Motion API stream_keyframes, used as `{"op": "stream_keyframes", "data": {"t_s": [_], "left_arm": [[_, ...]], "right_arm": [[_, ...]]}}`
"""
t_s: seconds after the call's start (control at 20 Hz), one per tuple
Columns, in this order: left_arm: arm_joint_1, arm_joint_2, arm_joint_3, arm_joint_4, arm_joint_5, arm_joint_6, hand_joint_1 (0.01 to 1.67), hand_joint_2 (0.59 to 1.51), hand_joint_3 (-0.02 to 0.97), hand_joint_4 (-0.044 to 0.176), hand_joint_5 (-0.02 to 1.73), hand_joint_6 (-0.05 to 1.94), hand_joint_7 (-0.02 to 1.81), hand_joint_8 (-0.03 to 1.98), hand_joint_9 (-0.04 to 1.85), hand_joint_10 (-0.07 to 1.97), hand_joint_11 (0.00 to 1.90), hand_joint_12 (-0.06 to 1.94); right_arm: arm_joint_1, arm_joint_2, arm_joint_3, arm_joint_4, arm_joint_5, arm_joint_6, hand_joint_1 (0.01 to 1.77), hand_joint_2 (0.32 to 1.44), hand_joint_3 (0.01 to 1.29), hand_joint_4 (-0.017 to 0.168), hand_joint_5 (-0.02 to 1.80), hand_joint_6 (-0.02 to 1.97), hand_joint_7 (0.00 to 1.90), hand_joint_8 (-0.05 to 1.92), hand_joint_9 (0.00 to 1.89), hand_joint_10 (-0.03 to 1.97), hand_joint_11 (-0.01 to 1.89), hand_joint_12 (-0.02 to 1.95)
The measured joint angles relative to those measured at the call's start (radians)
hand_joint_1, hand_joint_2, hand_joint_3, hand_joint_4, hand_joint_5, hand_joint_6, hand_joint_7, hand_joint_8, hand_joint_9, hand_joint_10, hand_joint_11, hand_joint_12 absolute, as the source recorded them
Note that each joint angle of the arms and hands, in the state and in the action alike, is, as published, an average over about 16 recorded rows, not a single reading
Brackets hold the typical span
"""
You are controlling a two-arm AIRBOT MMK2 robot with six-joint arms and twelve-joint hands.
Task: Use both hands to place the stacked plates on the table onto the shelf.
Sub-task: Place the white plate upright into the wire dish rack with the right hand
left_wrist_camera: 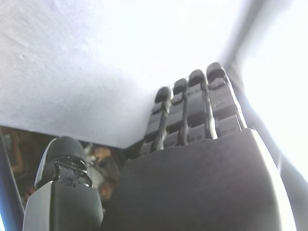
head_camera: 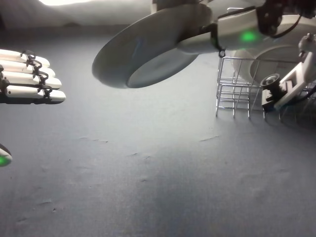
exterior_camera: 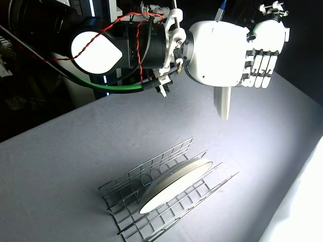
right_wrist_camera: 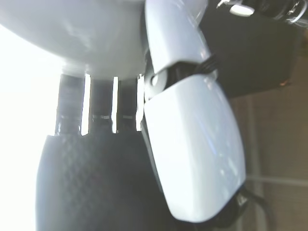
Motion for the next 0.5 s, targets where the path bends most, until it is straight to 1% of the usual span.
{"op": "stream_keyframes", "data": {"t_s": [0.25,0.5], "left_arm": [[0.000,-0.002,0.000,0.006,0.002,0.000,0.01,1.116,0.019,0.006,0.02,0.01,0.02,0.00,0.02,0.01,0.02,0.01],[0.000,-0.005,-0.001,0.012,0.005,0.000,0.01,1.117,0.020,0.006,0.02,0.01,0.02,0.00,0.01,0.01,0.02,0.01]], "right_arm": [[0.010,0.037,-0.015,0.120,-0.015,0.004,1.44,1.09,0.01,-0.010,0.72,1.21,0.74,1.18,0.75,1.31,0.76,1.67],[0.016,0.085,-0.034,0.221,-0.024,0.006,1.44,1.09,0.01,-0.010,0.71,1.23,0.74,1.18,0.74,1.31,0.78,1.65]]}}
